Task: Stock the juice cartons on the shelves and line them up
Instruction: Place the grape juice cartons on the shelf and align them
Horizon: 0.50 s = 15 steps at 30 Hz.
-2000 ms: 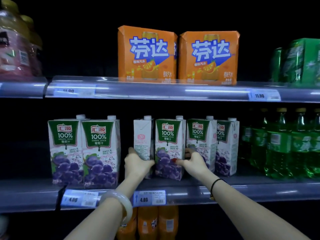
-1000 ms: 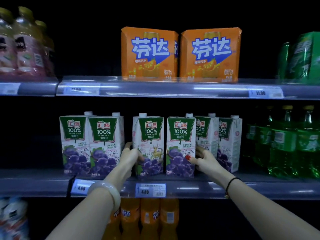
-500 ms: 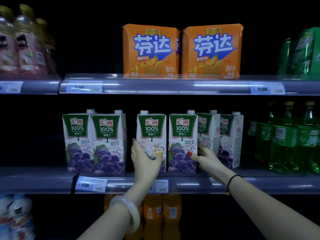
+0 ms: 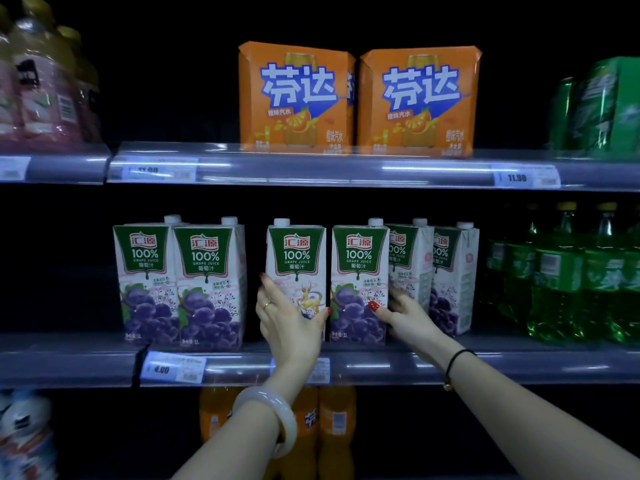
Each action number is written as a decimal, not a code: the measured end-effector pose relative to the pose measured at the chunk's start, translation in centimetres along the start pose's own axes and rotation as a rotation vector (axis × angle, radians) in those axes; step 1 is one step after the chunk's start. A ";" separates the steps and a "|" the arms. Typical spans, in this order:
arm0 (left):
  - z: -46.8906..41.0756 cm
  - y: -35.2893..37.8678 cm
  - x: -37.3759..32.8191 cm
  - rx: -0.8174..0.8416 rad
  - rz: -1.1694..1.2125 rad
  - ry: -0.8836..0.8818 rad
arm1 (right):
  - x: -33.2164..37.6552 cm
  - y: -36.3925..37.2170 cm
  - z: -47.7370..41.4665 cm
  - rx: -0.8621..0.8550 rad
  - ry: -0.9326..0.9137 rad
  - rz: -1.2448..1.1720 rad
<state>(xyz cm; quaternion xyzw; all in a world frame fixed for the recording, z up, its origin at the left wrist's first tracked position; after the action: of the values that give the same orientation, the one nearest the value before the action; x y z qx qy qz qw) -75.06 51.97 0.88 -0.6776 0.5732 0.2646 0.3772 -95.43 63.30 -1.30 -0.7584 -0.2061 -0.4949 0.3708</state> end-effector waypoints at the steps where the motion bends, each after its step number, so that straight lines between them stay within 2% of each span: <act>1: -0.1 -0.1 0.0 0.003 -0.017 0.001 | -0.1 0.0 0.0 0.002 0.006 0.001; 15: 0.4 -2.6 0.3 -0.016 -0.245 0.151 | 0.8 2.9 -0.1 0.064 0.000 -0.047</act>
<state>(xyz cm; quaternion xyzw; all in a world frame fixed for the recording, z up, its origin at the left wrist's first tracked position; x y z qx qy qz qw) -72.46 52.31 0.94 -0.7635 0.5108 0.1695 0.3569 -93.17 61.33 -1.55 -0.7412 -0.2396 -0.4965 0.3831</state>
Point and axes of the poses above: each hand's wrist, its own z-axis away from the middle knuckle, its own y-axis out of the palm, x = y × z, the point moved 10 cm from there along -z, towards the middle knuckle, and after that the axes turned 9 degrees about z, right-handed, at the moved point
